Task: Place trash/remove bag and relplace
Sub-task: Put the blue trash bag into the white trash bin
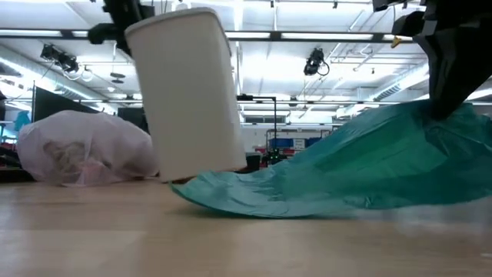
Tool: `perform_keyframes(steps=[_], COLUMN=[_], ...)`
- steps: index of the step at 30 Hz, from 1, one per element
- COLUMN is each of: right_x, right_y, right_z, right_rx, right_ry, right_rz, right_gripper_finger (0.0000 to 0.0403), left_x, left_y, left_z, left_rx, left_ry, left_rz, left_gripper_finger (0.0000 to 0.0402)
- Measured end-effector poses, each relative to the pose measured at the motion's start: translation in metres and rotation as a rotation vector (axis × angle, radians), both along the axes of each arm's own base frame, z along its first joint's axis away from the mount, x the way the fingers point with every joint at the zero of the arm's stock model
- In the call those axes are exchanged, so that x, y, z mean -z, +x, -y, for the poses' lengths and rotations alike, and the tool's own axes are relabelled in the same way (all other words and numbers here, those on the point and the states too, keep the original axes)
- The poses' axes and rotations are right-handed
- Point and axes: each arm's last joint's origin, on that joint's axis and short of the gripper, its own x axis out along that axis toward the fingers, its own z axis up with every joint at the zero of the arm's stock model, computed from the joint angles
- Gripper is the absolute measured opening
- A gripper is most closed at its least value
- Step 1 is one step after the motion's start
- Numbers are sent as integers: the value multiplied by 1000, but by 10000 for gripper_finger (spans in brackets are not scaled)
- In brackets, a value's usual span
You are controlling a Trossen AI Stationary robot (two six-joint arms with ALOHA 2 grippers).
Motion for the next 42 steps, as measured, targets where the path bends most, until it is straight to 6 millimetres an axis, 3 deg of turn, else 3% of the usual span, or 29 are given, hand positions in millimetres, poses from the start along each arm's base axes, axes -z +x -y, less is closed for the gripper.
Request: perform_keyframes(steps=[5,10,13,19,23,28,42], right_x=[0,0,0,0,-1,-1,0], right_y=[1,2,2,3,6,8,-2], right_z=[0,-1,-1,-2,-1,1,-11], right_rx=[31,48,48,49,57,64,48], right_ry=[12,28,30,25,24,26,35], right_rz=[17,33,34,51,84,88,80], right_gripper_finger=[0,0,0,0,0,0,0], left_x=[-8,-34,-55,-71,-63,-46,1], left_y=[21,31,22,-13,-28,-30,35], left_z=[-3,-5,-4,3,2,-4,-27], left_rx=[114,186,170,-20,-123,-202,-140], left_ry=[75,224,302,350,334,255,71], left_rz=[84,202,75,-234,-357,-449,-491], left_gripper_finger=[5,3,2,1,1,1,2])
